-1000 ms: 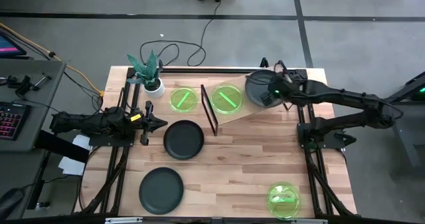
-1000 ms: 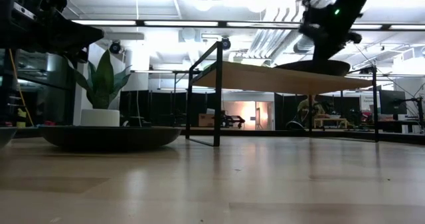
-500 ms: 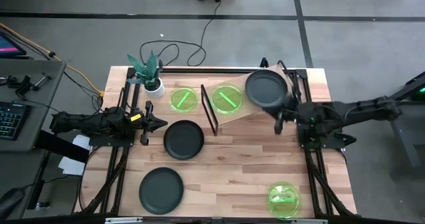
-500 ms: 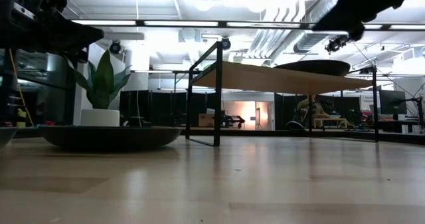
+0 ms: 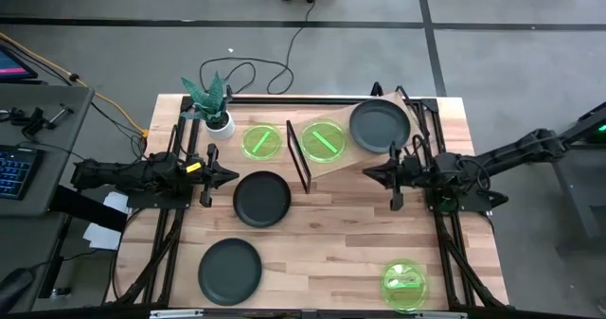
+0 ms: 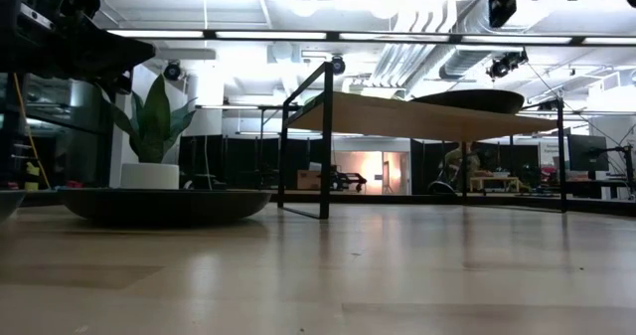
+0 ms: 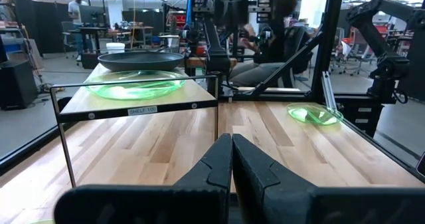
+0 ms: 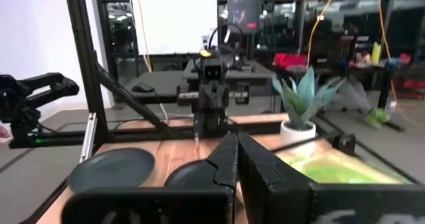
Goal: Place and stack plates onto a shelf
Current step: Stack the top black plate on the black plate on the shelf
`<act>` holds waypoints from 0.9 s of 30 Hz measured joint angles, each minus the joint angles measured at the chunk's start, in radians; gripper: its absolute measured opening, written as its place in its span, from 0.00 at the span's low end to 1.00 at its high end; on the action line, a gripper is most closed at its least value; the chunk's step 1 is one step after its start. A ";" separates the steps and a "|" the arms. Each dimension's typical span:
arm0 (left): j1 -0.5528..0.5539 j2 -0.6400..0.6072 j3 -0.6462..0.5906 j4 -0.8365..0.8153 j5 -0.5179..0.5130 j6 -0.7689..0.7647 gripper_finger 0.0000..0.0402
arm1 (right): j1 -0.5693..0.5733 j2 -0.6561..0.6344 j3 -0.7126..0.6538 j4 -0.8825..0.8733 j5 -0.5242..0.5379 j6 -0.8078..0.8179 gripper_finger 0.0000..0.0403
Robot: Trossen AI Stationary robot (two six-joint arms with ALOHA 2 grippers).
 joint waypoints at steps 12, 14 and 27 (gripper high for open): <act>0.000 0.000 0.000 0.080 0.000 -0.069 0.01 | -0.001 0.031 0.001 0.079 0.000 -0.067 0.00; 0.000 0.000 0.000 0.140 0.000 -0.078 0.01 | -0.001 0.031 0.002 0.083 0.000 -0.067 0.00; -0.044 0.172 0.001 0.258 -0.016 -0.340 0.16 | -0.001 0.032 0.002 0.074 0.019 -0.053 0.00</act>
